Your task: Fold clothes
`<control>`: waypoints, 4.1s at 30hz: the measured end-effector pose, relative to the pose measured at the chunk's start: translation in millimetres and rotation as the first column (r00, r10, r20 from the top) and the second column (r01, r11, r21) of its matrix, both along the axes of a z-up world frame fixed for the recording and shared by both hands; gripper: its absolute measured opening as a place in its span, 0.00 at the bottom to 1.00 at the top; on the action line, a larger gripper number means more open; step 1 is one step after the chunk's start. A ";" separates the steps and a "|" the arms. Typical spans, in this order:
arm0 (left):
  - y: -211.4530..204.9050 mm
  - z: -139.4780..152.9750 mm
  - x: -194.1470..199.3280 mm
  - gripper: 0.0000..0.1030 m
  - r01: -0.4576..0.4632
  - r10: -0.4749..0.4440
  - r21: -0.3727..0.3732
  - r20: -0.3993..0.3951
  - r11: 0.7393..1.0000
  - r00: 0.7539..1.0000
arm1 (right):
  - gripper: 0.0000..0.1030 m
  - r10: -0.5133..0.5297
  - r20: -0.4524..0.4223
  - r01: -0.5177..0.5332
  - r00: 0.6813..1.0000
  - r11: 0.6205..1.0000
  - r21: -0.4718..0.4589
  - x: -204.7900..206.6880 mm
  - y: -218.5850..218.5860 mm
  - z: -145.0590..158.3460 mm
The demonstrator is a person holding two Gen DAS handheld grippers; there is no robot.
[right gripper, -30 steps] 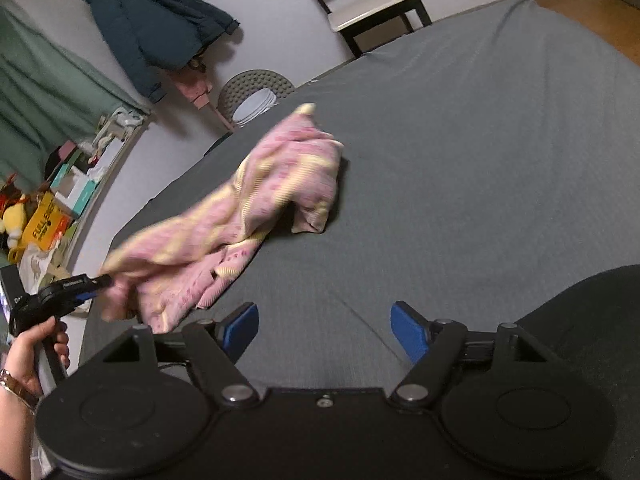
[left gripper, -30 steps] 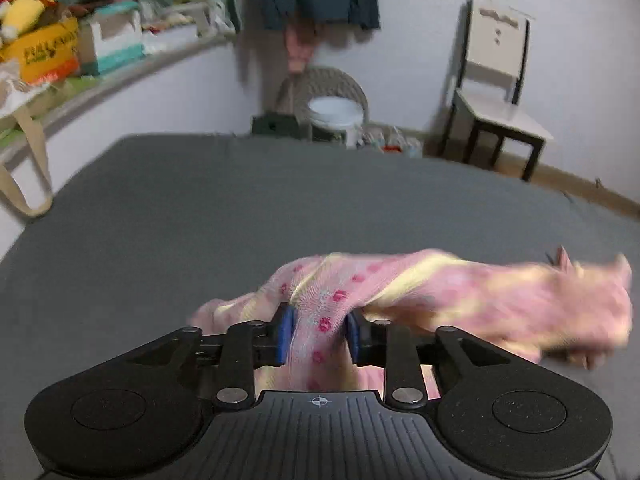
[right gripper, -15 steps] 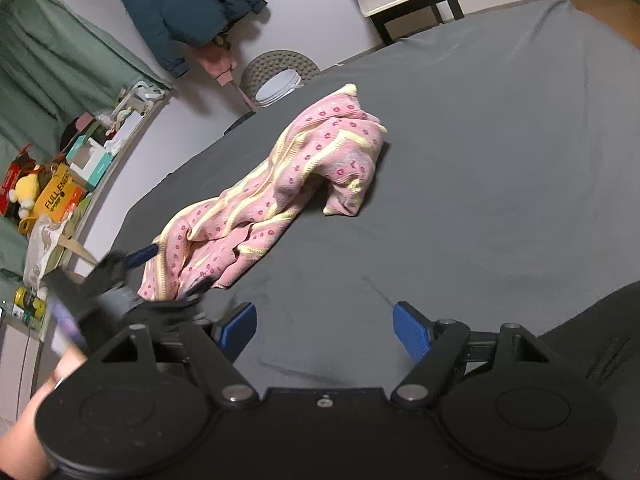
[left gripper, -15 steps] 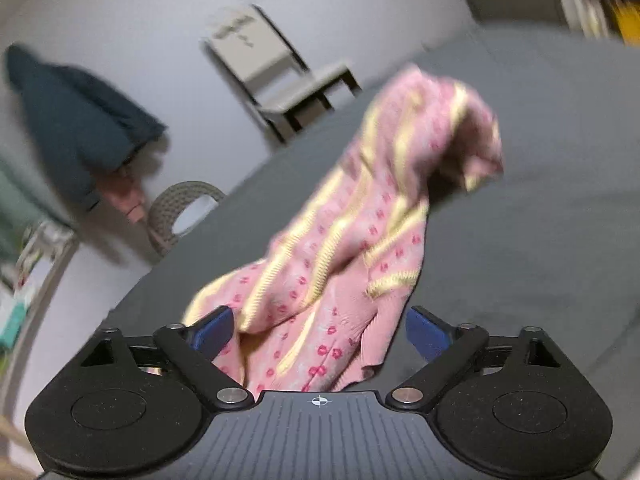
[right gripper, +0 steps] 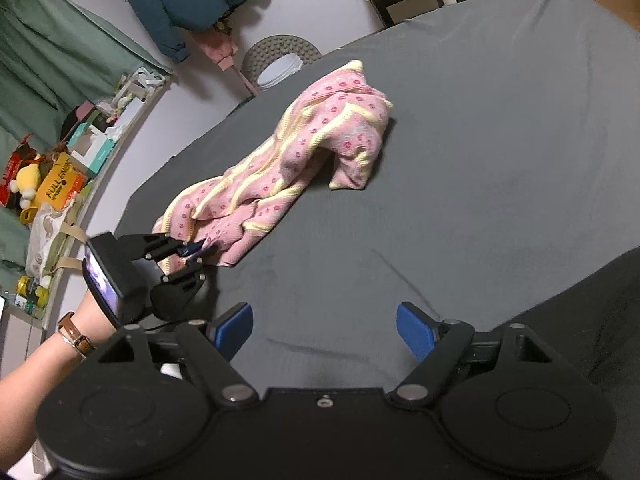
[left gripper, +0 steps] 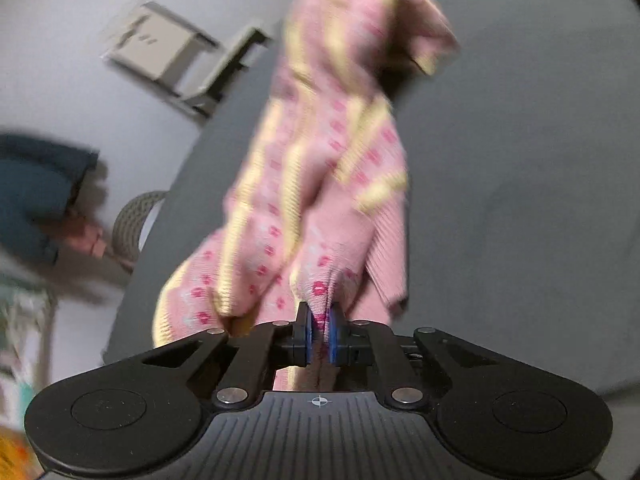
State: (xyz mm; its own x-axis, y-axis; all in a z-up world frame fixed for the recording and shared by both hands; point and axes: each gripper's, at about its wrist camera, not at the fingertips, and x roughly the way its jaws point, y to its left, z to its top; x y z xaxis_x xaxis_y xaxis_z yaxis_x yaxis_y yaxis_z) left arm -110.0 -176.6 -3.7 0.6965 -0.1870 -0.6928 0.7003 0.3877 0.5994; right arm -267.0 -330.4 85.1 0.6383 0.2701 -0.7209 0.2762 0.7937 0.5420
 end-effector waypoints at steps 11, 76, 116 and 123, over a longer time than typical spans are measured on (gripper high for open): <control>16.8 107.7 -68.9 0.06 -0.079 0.001 -0.448 -0.172 0.891 0.985 | 0.59 -0.097 0.104 0.029 0.990 0.854 0.520 14.2 28.7 -25.1; -95.5 55.1 14.1 0.14 -0.163 -0.093 -0.308 -0.672 0.937 0.735 | 0.09 0.533 0.449 -0.616 0.717 0.786 0.051 -53.3 82.8 65.0; -35.3 40.2 50.6 0.33 -0.392 0.300 -0.191 -0.383 0.900 0.874 | 0.10 0.651 0.260 -0.693 0.713 0.711 0.121 -17.2 108.7 19.0; 23.8 53.7 66.8 0.10 -0.572 0.311 -0.383 -0.559 0.725 0.769 | 0.10 0.663 0.264 -0.707 0.700 0.697 0.121 -16.4 106.6 18.2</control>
State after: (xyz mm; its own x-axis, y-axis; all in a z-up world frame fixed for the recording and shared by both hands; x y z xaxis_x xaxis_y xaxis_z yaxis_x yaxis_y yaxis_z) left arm -43.2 -152.9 50.0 0.4440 -0.3444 -0.8272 0.4878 0.8673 -0.0993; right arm -283.3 -223.8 103.3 0.3309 0.8076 -0.4882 -0.4237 0.5894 0.6878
